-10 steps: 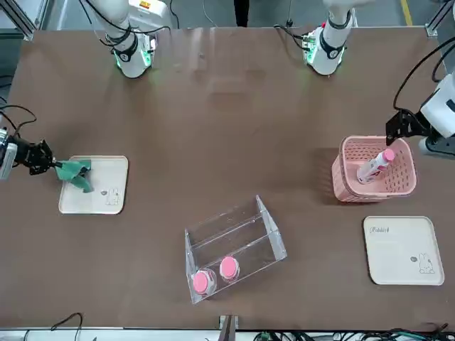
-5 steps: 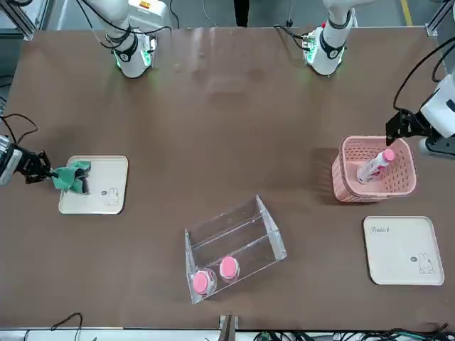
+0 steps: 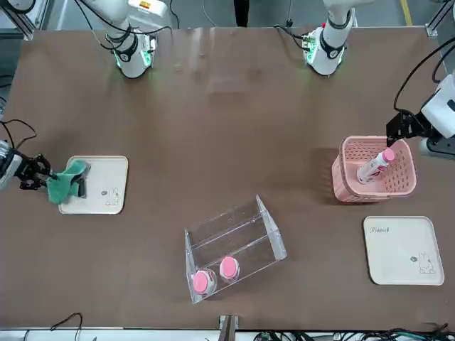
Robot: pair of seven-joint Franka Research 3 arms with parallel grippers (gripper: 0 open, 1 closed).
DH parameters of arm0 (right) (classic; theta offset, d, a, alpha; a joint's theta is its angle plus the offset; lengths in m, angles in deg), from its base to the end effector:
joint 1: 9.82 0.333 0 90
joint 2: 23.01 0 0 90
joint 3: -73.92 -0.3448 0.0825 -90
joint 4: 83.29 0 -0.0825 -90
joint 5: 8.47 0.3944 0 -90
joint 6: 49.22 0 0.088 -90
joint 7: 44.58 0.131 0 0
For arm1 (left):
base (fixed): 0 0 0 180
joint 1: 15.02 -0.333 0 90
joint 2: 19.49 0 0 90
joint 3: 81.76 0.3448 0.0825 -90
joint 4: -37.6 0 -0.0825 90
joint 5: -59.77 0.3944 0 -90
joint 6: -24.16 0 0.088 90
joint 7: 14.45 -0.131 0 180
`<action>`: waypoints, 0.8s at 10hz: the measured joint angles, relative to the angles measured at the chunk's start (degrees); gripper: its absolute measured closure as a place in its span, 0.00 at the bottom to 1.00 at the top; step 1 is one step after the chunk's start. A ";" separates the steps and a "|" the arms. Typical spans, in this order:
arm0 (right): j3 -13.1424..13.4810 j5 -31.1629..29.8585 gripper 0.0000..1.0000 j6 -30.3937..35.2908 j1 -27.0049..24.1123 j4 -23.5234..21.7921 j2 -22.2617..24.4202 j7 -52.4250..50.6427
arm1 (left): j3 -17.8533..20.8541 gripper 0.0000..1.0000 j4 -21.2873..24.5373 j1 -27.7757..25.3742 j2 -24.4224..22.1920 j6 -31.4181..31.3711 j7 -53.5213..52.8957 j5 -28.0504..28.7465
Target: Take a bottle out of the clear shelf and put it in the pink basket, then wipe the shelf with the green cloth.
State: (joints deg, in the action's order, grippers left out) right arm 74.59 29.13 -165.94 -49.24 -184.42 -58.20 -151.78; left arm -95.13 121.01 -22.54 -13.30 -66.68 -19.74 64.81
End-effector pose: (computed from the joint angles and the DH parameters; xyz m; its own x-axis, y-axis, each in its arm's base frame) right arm 0.5270 -0.3812 0.1969 0.6654 0.5403 0.5152 0.7213 -0.6431 -0.2572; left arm 0.6018 -0.0421 0.6250 0.9811 -0.1924 0.0186 -0.1908 -0.9795 -0.0650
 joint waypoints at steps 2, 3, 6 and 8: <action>-0.01 0.03 0.11 0.03 0.02 0.30 0.00 1.19 | 0.00 0.00 0.00 0.00 0.00 0.00 0.00 0.00; -0.06 0.04 0.00 0.05 0.11 0.67 0.02 1.37 | 0.00 0.00 0.00 0.00 0.00 0.00 0.00 0.00; -0.20 -0.38 0.00 0.19 0.57 3.91 1.88 1.46 | 0.01 0.00 0.00 -0.01 0.00 -0.01 0.00 0.00; 0.67 -3.30 0.00 0.29 3.75 5.32 6.53 3.70 | -0.02 0.00 0.01 0.04 0.00 -0.02 0.00 -0.17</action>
State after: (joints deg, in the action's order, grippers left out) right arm 75.26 25.84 -165.65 -45.49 -179.10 -51.67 -148.08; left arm -95.14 121.01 -22.50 -13.30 -66.70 -19.74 64.65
